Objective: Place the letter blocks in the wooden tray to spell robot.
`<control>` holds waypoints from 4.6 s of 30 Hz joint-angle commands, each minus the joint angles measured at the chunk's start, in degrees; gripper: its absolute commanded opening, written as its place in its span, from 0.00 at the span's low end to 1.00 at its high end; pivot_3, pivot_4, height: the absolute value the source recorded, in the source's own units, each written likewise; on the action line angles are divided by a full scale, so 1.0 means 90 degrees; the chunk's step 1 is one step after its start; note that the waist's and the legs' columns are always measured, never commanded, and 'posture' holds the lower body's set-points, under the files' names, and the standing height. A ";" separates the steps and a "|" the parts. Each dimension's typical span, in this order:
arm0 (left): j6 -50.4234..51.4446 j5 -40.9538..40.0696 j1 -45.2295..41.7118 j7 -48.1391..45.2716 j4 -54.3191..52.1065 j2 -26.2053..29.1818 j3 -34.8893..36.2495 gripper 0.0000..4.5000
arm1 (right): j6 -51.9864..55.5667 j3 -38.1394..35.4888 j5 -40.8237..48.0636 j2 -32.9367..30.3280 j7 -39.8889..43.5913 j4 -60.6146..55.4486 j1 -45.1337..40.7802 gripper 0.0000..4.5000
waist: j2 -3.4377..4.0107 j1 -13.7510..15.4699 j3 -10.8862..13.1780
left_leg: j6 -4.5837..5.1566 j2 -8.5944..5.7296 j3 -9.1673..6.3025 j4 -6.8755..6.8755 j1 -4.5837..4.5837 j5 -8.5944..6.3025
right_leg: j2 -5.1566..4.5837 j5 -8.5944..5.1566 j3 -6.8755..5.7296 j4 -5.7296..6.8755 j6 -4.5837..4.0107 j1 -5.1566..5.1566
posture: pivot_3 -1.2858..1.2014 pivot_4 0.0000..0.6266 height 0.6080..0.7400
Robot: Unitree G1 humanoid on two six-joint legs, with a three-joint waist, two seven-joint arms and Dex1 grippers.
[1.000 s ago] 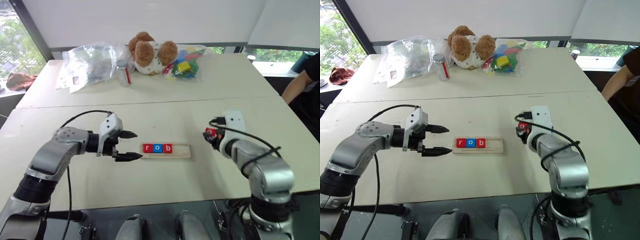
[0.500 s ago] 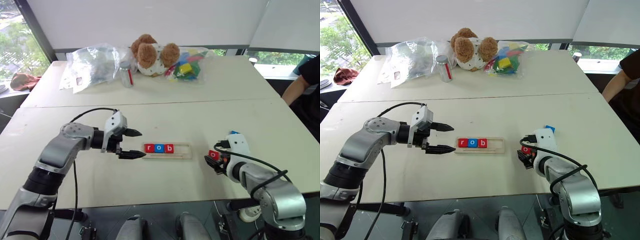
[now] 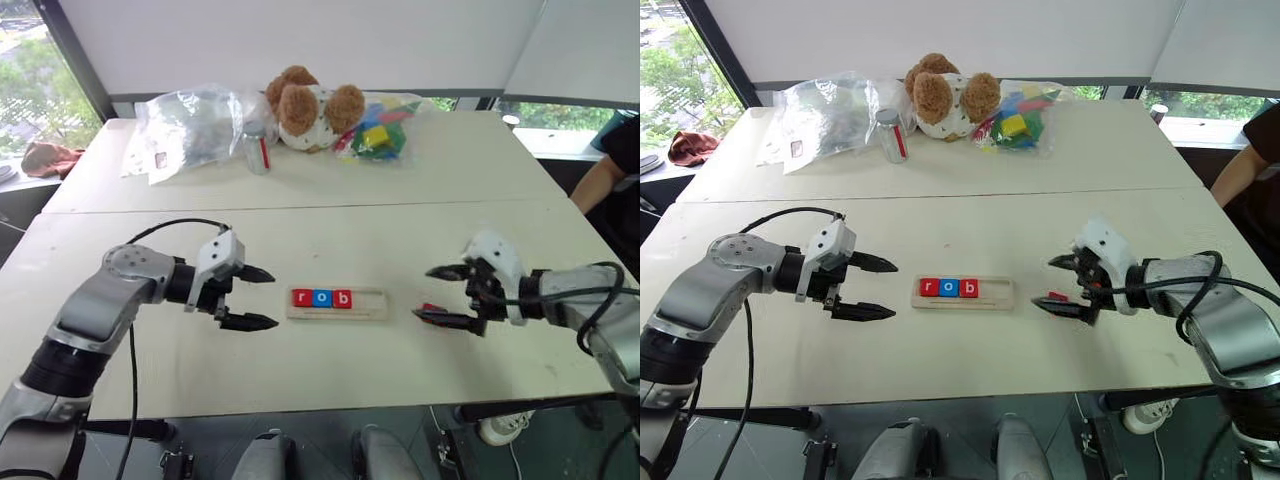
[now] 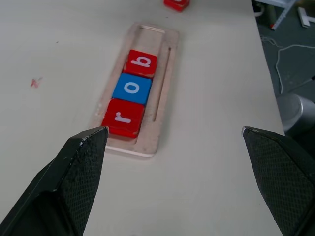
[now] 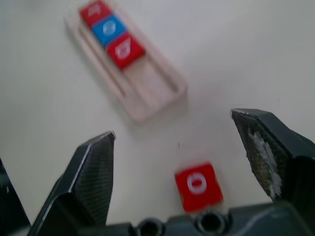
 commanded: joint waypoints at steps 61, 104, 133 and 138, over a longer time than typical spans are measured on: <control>0.0290 -0.0190 0.0291 0.0862 -0.0375 -0.0005 0.0378 1.00 | -0.1471 0.2566 -0.2146 0.2017 0.0904 0.2377 -0.2949 0.24 | 0.0005 0.0016 0.0002 | -0.0032 0.0003 -0.0021 -0.0006 -0.0012 0.0016 | -0.0005 0.0001 -0.0003 0.0024 -0.0004 -0.0032 | 0.52 0.24 1.00; 0.0224 -0.0101 0.0113 0.0905 -0.0231 -0.0194 0.0273 1.00 | -0.1516 0.2529 -0.2375 0.1993 0.0323 0.1965 -0.2815 0.98 | 0.0005 0.0010 0.0002 | -0.0032 0.0002 -0.0021 -0.0006 -0.0012 0.0016 | -0.0003 0.0001 -0.0003 0.0024 -0.0004 -0.0032 | 0.52 0.24 1.00; 0.0368 -0.0524 -0.0099 0.0840 -0.0650 -0.0354 0.0314 1.00 | 0.3217 -0.1556 -0.2411 0.3272 -0.4306 -0.1025 -0.1494 0.98 | -0.0003 0.0077 -0.0010 | -0.0068 0.0005 -0.0042 -0.0019 -0.0022 0.0033 | -0.0009 0.0001 -0.0006 0.0021 -0.0004 -0.0036 | 0.52 0.24 1.00; 0.0241 -0.0379 -0.0452 0.0532 -0.0423 -0.0571 -0.0146 1.00 | 0.3612 -0.1712 -0.2945 0.4709 -0.5979 -0.2278 -0.0180 0.98 | 0.0006 0.0023 -0.0014 | -0.0085 -0.0002 -0.0029 -0.0009 -0.0058 0.0046 | -0.0006 0.0001 0.0008 0.0036 -0.0004 -0.0073 | 0.52 0.24 1.00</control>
